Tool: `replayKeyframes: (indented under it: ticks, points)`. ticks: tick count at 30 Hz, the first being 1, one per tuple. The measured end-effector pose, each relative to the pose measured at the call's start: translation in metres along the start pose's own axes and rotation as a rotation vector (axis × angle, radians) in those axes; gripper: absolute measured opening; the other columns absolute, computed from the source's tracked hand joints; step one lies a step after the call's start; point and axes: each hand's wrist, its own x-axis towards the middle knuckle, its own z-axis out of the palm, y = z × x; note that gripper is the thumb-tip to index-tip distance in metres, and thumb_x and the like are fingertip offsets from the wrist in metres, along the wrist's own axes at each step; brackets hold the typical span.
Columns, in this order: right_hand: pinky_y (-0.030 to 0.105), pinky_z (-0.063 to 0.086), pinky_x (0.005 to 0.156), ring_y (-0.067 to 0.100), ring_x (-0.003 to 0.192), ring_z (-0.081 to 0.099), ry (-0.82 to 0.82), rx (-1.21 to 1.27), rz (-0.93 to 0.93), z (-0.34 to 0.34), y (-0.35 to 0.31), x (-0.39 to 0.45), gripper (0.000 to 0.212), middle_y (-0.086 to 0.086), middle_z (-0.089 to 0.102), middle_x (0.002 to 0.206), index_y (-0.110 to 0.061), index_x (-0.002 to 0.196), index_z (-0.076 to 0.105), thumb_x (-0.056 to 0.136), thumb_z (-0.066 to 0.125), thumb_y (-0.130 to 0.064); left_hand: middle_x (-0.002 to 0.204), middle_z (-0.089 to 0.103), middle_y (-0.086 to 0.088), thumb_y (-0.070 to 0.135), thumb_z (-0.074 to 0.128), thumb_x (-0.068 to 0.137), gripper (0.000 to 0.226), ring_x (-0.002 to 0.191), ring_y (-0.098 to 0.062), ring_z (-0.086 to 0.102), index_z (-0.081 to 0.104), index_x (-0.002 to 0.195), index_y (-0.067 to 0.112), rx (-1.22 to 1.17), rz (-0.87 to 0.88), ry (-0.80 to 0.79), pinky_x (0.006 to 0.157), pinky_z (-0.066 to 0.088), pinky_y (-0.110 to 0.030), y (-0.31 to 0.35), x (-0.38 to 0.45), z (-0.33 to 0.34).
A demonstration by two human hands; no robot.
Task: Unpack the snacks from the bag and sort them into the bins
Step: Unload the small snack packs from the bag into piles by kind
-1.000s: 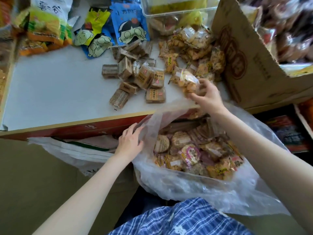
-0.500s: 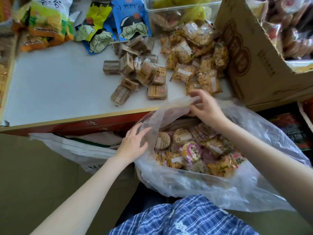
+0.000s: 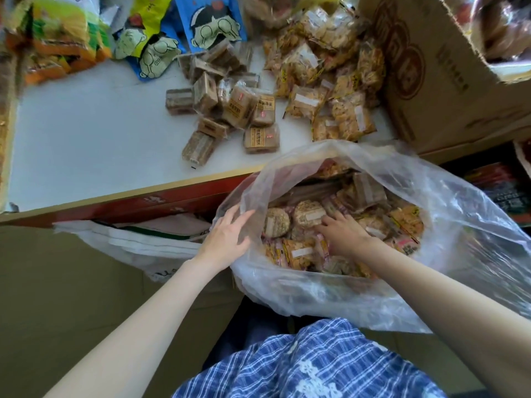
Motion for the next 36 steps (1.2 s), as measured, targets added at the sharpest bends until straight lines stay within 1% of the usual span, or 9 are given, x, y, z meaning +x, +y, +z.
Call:
replayKeyframes:
  ticks: [4,7,11,18,23,27,30,32,36]
  points:
    - [0.022,0.032,0.064,0.019,0.092,0.052,0.306,0.607,0.059,-0.05,0.009,-0.017,0.017,0.002,0.051,0.094,-0.015,0.087,0.057,0.079,0.071,-0.022,0.154,0.02,-0.006,0.018,0.05,0.091,0.06,0.139,-0.03,0.026,0.028,0.146,0.03,-0.022,-0.022,0.015,0.108,0.034,-0.046,-0.002,0.002,0.007]
    - [0.009,0.04,0.058,-0.004,0.067,0.054,0.526,1.052,0.078,-0.106,0.011,-0.024,0.026,-0.01,0.057,0.078,-0.018,0.093,0.059,0.075,0.077,-0.015,0.153,0.023,-0.006,0.018,0.05,0.092,0.06,0.137,-0.029,0.029,0.026,0.147,0.024,0.003,-0.05,0.029,0.109,0.031,-0.045,-0.002,0.0,0.008]
    - [0.02,0.047,0.05,0.004,0.058,0.06,0.477,1.389,0.069,-0.155,-0.008,0.007,0.042,0.001,0.065,0.079,-0.011,0.105,0.047,0.075,0.077,-0.013,0.15,0.027,-0.004,0.017,0.048,0.093,0.053,0.133,-0.027,0.033,0.034,0.144,0.021,-0.022,-0.087,0.139,0.104,0.034,-0.044,-0.015,-0.009,-0.003]
    - [0.021,0.044,0.043,0.015,0.049,0.057,0.327,1.555,0.061,-0.203,-0.095,0.092,0.047,0.013,0.059,0.081,-0.002,0.113,0.041,0.079,0.073,-0.005,0.143,0.035,-0.002,0.013,0.047,0.093,0.047,0.126,-0.022,0.04,0.041,0.139,0.016,-0.211,-0.246,0.278,0.105,0.035,-0.038,-0.063,-0.033,-0.023]
    - [0.025,0.044,0.043,0.018,0.048,0.052,0.144,1.545,0.062,-0.236,-0.164,0.147,0.042,0.017,0.058,0.082,-0.008,0.11,0.043,0.079,0.07,0.002,0.139,0.037,-0.001,0.013,0.044,0.096,0.045,0.096,-0.021,0.057,0.038,0.14,0.015,-0.256,-0.318,0.266,0.091,0.042,-0.032,-0.09,-0.053,-0.027]
    - [0.028,0.053,0.069,0.018,0.061,0.048,0.088,1.831,-0.004,-0.266,-0.198,0.166,0.032,0.01,0.053,0.069,-0.013,0.12,0.048,0.094,0.043,0.005,0.138,0.037,0.001,0.013,0.044,0.095,0.045,0.086,-0.014,0.052,0.039,0.139,0.017,-0.281,-0.344,0.271,0.093,0.042,-0.035,-0.103,-0.058,-0.03]
    - [0.025,0.053,0.078,0.025,0.077,0.049,0.04,1.848,-0.098,-0.275,-0.197,0.164,0.054,0.005,0.045,0.077,-0.014,0.147,0.02,0.098,0.036,0.001,0.138,0.037,0.0,0.011,0.044,0.095,0.045,0.078,-0.012,0.046,0.038,0.14,0.015,-0.274,-0.339,0.267,0.091,0.043,-0.035,-0.108,-0.053,-0.031]
    - [0.037,0.049,0.096,0.029,0.084,0.053,0.041,1.781,-0.072,-0.268,-0.18,0.155,0.053,0.011,0.048,0.083,-0.009,0.145,0.023,0.096,0.04,0.004,0.139,0.037,-0.001,0.011,0.044,0.095,0.045,0.081,-0.013,0.049,0.038,0.14,0.015,-0.275,-0.312,0.259,0.093,0.042,-0.037,-0.103,-0.047,-0.031]
    - [0.027,0.055,0.078,0.021,0.082,0.062,0.135,1.615,-0.083,-0.232,-0.113,0.1,0.037,0.017,0.058,0.104,0.001,0.13,0.043,0.093,0.047,0.005,0.143,0.034,0.002,0.017,0.045,0.095,0.046,0.116,-0.016,0.049,0.038,0.141,0.021,-0.306,-0.233,0.231,0.103,0.039,-0.038,-0.082,-0.03,-0.03]
